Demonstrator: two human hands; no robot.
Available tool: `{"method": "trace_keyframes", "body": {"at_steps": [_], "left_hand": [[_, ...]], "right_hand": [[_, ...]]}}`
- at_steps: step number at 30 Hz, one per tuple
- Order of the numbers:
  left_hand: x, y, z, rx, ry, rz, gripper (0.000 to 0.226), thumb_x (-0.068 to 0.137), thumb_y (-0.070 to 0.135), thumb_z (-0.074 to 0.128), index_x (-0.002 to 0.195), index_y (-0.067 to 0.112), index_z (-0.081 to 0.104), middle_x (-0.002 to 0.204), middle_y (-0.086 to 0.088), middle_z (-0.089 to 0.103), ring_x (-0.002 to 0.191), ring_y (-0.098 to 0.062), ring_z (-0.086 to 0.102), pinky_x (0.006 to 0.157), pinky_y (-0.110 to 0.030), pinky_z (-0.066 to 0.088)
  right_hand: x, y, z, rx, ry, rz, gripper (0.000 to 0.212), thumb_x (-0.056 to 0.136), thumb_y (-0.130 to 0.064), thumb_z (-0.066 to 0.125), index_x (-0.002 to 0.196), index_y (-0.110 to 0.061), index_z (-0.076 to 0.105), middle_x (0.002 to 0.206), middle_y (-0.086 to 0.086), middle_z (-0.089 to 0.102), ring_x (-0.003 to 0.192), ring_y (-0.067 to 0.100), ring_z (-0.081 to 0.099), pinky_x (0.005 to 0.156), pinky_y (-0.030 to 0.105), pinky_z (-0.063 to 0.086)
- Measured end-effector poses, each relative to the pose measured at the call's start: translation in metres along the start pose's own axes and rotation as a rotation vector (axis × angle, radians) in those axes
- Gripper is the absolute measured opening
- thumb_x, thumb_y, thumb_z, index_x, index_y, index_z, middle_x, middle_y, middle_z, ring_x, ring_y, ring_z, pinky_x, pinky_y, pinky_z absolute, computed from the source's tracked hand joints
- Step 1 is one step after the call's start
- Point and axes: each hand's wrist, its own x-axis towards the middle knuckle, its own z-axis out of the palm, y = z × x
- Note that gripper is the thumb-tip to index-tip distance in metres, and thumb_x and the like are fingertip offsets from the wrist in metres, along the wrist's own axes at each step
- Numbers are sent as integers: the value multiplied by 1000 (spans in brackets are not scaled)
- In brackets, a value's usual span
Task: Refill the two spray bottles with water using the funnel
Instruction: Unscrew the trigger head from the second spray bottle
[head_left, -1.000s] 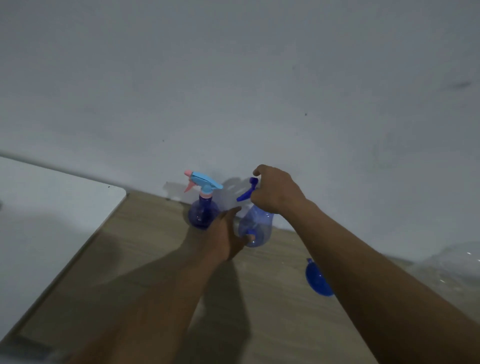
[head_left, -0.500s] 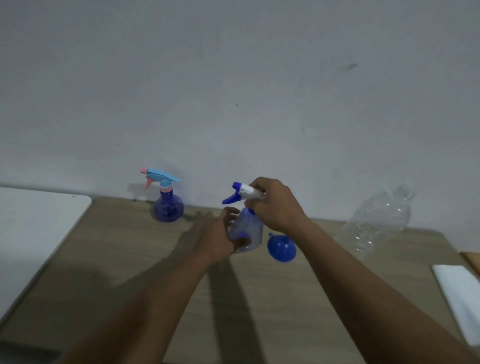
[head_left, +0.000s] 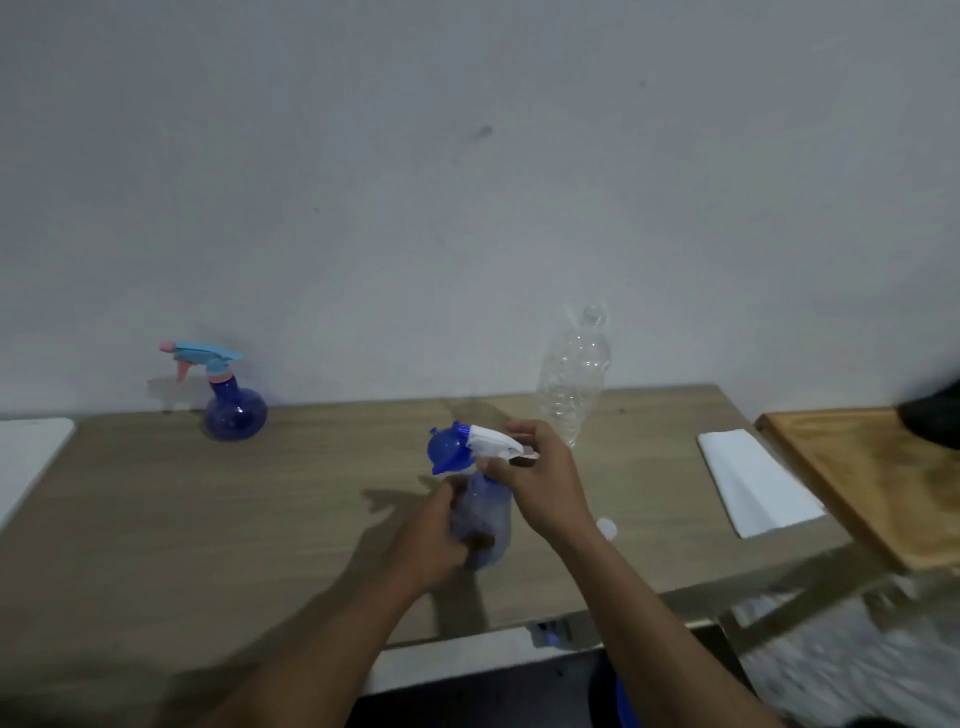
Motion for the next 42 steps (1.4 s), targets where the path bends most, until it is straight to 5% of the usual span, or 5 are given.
{"method": "trace_keyframes", "body": {"at_steps": [14, 21, 29, 33, 42], "left_hand": [[-11, -12, 15, -95, 52, -74, 54, 82, 3, 73, 128, 26, 56, 111, 12, 68, 98, -5, 69, 77, -22, 58], [-10, -7, 15, -164, 106, -59, 38, 92, 9, 69, 103, 45, 69, 94, -1, 75, 86, -22, 72, 74, -50, 59], [-12, -11, 10, -2, 127, -7, 57, 84, 12, 74, 135, 29, 55, 121, 15, 65, 109, -2, 62, 95, -24, 51], [-12, -13, 10, -98, 124, 2, 48, 84, -6, 69, 114, 32, 64, 103, 9, 73, 94, -7, 70, 73, -15, 55], [-7, -18, 2, -128, 98, -19, 56, 79, -8, 75, 122, 26, 60, 105, 7, 72, 95, -5, 70, 76, -20, 57]], "right_hand": [[-25, 35, 41, 135, 168, -21, 17, 85, -17, 74, 99, -24, 67, 92, -12, 72, 90, -6, 63, 72, 15, 50], [-23, 44, 39, 134, 31, -82, 23, 91, -17, 63, 114, -21, 65, 99, -15, 71, 94, 1, 66, 78, 21, 52], [-18, 49, 39, 196, -22, -109, 19, 94, -16, 66, 111, -22, 62, 104, -11, 70, 102, 10, 67, 90, 34, 56], [-21, 49, 43, 215, 20, -57, 39, 87, -21, 77, 118, -27, 54, 112, -17, 67, 105, -3, 63, 80, 14, 52], [-13, 48, 46, 186, -49, -84, 41, 88, -22, 76, 122, -29, 54, 113, -14, 68, 105, 2, 65, 81, 20, 54]]}}
